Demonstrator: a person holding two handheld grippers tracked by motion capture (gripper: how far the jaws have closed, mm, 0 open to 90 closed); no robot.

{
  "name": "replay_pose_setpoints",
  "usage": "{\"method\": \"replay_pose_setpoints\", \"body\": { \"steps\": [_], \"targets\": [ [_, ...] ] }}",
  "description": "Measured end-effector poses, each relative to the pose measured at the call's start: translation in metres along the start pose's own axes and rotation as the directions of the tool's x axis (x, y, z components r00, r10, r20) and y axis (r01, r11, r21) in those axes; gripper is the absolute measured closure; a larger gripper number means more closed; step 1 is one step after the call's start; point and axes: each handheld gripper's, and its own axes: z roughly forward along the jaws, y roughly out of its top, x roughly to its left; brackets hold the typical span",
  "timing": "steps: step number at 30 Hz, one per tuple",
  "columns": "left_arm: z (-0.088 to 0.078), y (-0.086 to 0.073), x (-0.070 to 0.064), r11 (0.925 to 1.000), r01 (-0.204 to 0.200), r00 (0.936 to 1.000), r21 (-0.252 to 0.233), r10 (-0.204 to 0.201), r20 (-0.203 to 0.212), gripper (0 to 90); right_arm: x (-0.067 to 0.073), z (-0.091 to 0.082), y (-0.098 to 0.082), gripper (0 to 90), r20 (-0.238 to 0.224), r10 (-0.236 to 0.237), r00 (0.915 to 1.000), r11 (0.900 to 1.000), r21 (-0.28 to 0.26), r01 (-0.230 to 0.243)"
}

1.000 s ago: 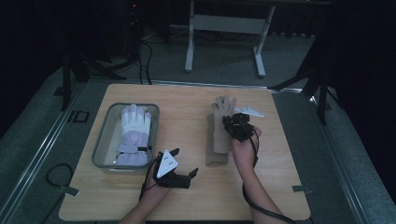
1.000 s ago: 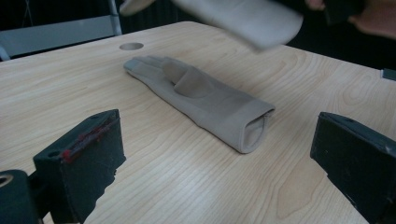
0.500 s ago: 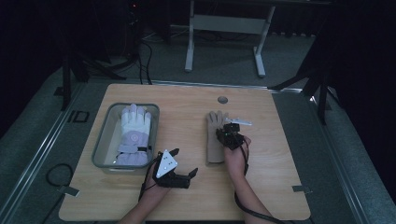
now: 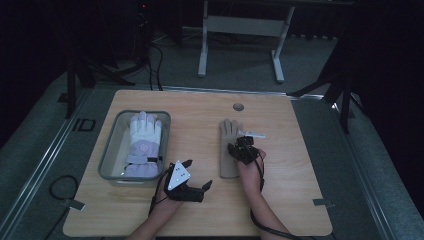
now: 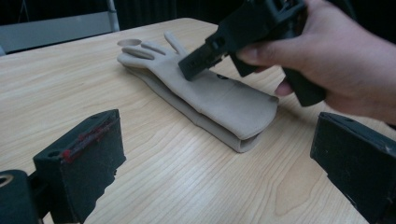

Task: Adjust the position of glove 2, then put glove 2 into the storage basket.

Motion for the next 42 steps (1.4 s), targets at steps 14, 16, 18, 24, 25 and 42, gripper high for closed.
{"method": "replay_pose_setpoints", "body": {
  "steps": [14,16,18,24,25,42],
  "targets": [
    [0.004,0.005,-0.002,0.9987,0.032,0.9993,0.039,-0.032,0.018,4.2,-0.04,-0.027,0.01,16.0,-0.259,-0.091,0.9616,0.996,-0.002,0.094],
    [0.005,0.008,-0.003,0.9982,0.02,0.9997,0.057,-0.021,0.014,4.9,-0.048,-0.031,0.01,15.9,-0.277,-0.107,0.9549,0.994,-0.013,0.108],
    [0.008,0.011,-0.005,0.9967,0.007,0.9998,0.081,-0.008,0.019,5.6,-0.055,-0.035,0.013,15.7,-0.308,-0.099,0.9463,0.995,-0.027,0.095],
    [0.018,0.023,-0.016,0.9866,-0.12,0.9922,0.111,0.115,0.048,5.6,-0.061,-0.039,0.02,13.1,-0.302,-0.038,0.9526,0.999,0.011,0.043],
    [0.021,0.026,-0.019,0.9818,-0.146,0.9886,0.122,0.14,0.055,5.5,-0.06,-0.04,0.024,13.2,-0.27,-0.063,0.9608,0.998,0.003,0.066],
    [0.095,0.04,-0.04,0.8948,-0.353,0.9322,0.273,0.311,0.185,23.6,-0.063,0.018,0.059,29.7,-0.246,0.018,0.9692,0.997,0.071,0.0]
  ]
}}
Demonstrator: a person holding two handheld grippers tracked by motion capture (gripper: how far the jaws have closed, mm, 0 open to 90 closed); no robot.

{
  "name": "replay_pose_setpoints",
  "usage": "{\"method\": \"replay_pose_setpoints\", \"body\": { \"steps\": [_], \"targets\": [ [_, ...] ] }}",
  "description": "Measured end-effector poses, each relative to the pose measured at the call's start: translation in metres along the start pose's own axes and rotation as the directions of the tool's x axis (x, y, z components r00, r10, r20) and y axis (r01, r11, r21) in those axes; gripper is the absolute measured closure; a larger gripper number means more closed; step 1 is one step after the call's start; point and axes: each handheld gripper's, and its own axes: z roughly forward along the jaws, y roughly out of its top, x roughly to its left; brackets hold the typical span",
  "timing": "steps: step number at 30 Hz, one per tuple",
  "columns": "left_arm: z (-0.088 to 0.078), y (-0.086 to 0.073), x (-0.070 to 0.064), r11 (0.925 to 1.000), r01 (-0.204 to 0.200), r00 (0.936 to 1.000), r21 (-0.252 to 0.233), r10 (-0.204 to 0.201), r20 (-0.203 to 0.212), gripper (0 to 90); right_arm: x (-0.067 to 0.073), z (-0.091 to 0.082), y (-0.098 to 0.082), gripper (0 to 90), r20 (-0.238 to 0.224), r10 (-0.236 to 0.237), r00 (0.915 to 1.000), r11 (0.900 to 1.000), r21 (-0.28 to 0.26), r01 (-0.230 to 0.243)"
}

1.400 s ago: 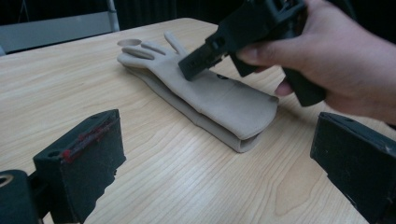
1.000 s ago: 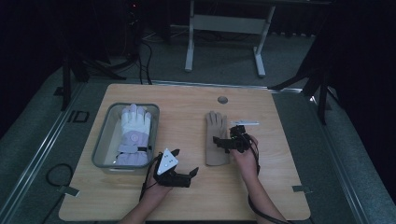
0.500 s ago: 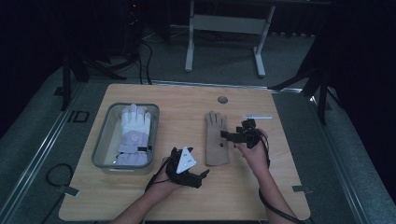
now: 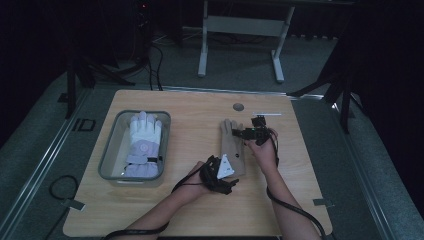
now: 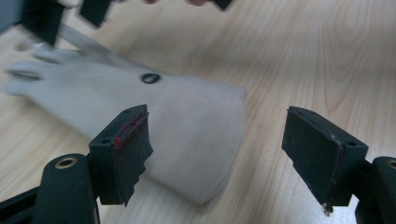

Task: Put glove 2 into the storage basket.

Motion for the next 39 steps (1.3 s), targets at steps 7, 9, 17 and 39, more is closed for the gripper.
{"method": "replay_pose_setpoints", "body": {
  "steps": [7,9,17,39],
  "targets": [
    [0.024,0.005,0.005,0.9945,-0.031,0.9993,0.1,0.028,0.022,18.1,-0.006,0.027,0.0,33.2,-0.01,0.028,0.9996,0.997,0.07,-0.027],
    [0.028,0.005,0.007,0.9916,-0.034,0.9993,0.125,0.032,0.018,20.8,-0.006,0.031,-0.002,36.1,-0.011,0.032,0.9994,0.996,0.089,-0.031],
    [0.031,0.005,0.011,0.9863,-0.046,0.9989,0.158,0.047,-0.004,38.9,0.001,0.034,-0.008,50.2,0.019,-0.01,0.9998,0.995,0.104,0.008],
    [-0.006,0.017,0.004,0.9775,-0.135,0.9837,0.162,0.152,-0.097,81.6,0.016,0.014,0.0,73.8,-0.006,-0.027,0.9996,0.998,0.051,0.028]
  ]
}}
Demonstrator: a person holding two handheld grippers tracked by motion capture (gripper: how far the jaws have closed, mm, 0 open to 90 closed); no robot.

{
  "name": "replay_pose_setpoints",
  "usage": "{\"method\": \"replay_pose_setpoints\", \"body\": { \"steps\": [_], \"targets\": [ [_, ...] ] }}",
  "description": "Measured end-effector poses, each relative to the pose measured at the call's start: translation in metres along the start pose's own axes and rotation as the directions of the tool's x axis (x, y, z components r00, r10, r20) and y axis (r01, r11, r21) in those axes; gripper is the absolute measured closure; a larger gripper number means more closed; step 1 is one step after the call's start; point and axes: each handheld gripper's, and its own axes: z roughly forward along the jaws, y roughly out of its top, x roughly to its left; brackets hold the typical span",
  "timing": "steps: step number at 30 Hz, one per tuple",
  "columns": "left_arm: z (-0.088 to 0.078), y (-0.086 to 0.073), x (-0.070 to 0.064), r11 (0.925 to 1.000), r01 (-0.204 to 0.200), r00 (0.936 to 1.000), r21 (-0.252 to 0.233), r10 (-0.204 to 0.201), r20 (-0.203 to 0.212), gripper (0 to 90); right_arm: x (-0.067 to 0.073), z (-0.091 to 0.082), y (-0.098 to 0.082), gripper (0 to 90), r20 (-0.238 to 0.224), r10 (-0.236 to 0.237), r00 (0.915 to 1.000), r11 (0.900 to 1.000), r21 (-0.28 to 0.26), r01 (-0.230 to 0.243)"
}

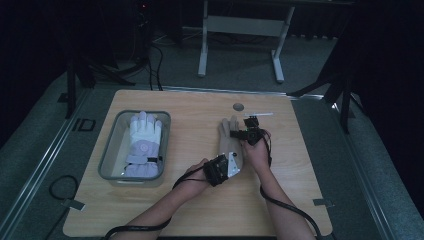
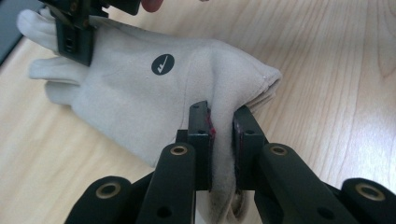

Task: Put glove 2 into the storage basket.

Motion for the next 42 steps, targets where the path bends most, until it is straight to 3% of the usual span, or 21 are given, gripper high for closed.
{"method": "replay_pose_setpoints", "body": {
  "steps": [6,15,24,32,35,42],
  "targets": [
    [-0.022,-0.002,0.008,1.0,0.005,0.9997,-0.003,-0.005,-0.025,81.6,0.017,-0.012,0.013,73.9,-0.047,-0.028,0.9985,0.999,-0.034,0.026],
    [-0.052,-0.004,0.02,0.9999,-0.002,0.9987,0.014,0.003,-0.05,81.7,0.051,-0.02,0.032,74.1,-0.079,-0.078,0.9939,0.995,-0.065,0.073],
    [-0.082,-0.023,0.032,0.9996,0.01,0.9961,0.028,-0.008,-0.088,81.7,0.091,-0.015,0.048,74.1,-0.095,-0.151,0.9839,0.987,-0.066,0.145],
    [-0.107,-0.037,0.042,0.9992,0.032,0.992,0.025,-0.029,-0.123,81.7,0.123,-0.009,0.061,74.1,-0.13,-0.187,0.9737,0.981,-0.08,0.178],
    [-0.119,-0.046,0.048,0.9989,0.039,0.9886,0.028,-0.034,-0.146,81.6,0.142,-0.006,0.068,74.0,-0.153,-0.206,0.9667,0.977,-0.092,0.193],
    [-0.131,-0.057,0.053,0.9979,0.048,0.9844,0.044,-0.04,-0.171,81.7,0.165,0.001,0.076,74.0,-0.174,-0.232,0.9569,0.971,-0.103,0.217]
  ]
}}
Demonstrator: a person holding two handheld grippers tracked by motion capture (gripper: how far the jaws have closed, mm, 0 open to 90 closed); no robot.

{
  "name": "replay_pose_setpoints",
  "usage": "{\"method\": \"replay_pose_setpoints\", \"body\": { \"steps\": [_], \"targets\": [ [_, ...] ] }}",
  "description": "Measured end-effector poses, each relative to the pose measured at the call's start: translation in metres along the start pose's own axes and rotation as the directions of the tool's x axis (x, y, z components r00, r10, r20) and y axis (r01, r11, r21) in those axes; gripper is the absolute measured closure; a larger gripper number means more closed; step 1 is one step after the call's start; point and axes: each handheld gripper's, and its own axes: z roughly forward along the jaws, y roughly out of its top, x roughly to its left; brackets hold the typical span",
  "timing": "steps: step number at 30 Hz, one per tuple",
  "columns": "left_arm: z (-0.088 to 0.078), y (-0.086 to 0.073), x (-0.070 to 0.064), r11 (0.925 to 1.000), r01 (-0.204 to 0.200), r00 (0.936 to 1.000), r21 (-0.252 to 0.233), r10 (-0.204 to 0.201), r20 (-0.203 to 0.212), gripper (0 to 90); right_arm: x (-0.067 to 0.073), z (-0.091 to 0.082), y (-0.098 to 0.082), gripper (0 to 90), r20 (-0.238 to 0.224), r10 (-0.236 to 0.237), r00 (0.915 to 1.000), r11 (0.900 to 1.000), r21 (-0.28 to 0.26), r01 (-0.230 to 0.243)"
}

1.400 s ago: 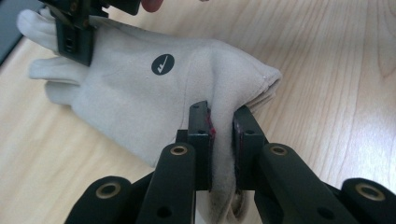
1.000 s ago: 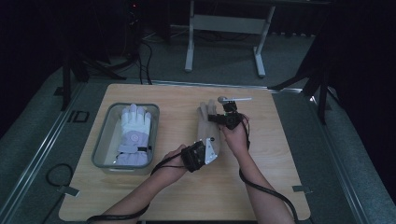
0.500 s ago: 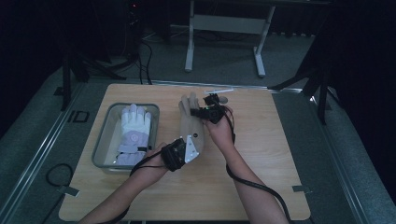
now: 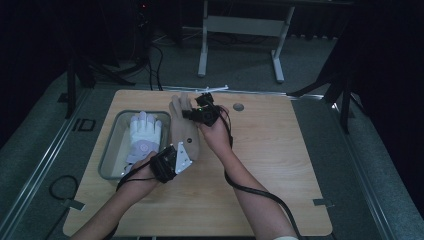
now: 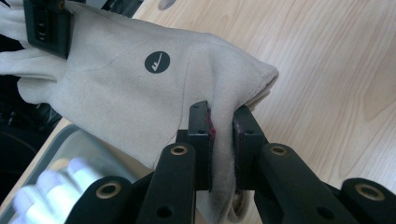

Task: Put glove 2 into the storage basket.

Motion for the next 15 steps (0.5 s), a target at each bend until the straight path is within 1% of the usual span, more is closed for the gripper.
{"method": "replay_pose_setpoints", "body": {
  "steps": [1,2,3,4,5,7,8,9,13,14,15],
  "targets": [
    [-0.004,-0.005,0.003,1.0,0.01,0.9999,0.002,-0.01,-0.008,81.6,0.006,0.005,0.003,74.0,-0.01,-0.003,0.9999,1.0,-0.003,0.003],
    [-0.004,-0.005,0.003,1.0,0.01,0.9999,0.002,-0.01,-0.008,81.6,0.006,0.005,0.003,74.0,-0.01,-0.003,0.9999,1.0,-0.003,0.003],
    [-0.007,-0.01,0.006,0.9999,0.015,0.9998,0.006,-0.015,-0.016,81.6,0.009,0.007,0.005,74.0,-0.014,-0.002,0.9999,1.0,-0.004,0.002],
    [-0.009,-0.012,0.008,0.9998,0.017,0.9997,0.007,-0.017,-0.018,81.6,0.014,0.011,0.007,74.0,-0.023,-0.006,0.9997,1.0,-0.006,0.006],
    [-0.012,-0.016,0.01,0.9996,0.028,0.9993,0.009,-0.027,-0.024,81.6,0.02,0.019,0.01,74.0,-0.037,-0.012,0.9992,1.0,-0.006,0.012],
    [-0.016,-0.023,0.014,0.9993,0.034,0.9989,0.017,-0.034,-0.031,81.7,0.022,0.021,0.011,74.0,-0.038,-0.011,0.9992,1.0,-0.004,0.011],
    [-0.016,-0.023,0.014,0.9993,0.034,0.9989,0.017,-0.034,-0.031,81.6,0.022,0.021,0.011,74.0,-0.038,-0.011,0.9992,1.0,-0.004,0.011],
    [-0.022,-0.035,0.02,0.9982,0.051,0.998,0.031,-0.05,-0.039,81.7,0.033,0.032,0.014,73.9,-0.055,-0.017,0.9984,1.0,-0.004,0.017],
    [-0.031,-0.052,0.029,0.996,0.073,0.9962,0.052,-0.07,-0.051,81.6,0.049,0.05,0.018,74.0,-0.069,-0.031,0.9972,0.999,0.004,0.031],
    [-0.031,-0.052,0.029,0.996,0.073,0.9962,0.052,-0.07,-0.051,81.7,0.049,0.05,0.018,74.0,-0.069,-0.031,0.9972,0.999,0.004,0.031],
    [-0.035,-0.06,0.032,0.995,0.078,0.9956,0.062,-0.075,-0.057,81.7,0.056,0.06,0.02,73.9,-0.077,-0.031,0.9966,0.999,0.013,0.032]
  ]
}}
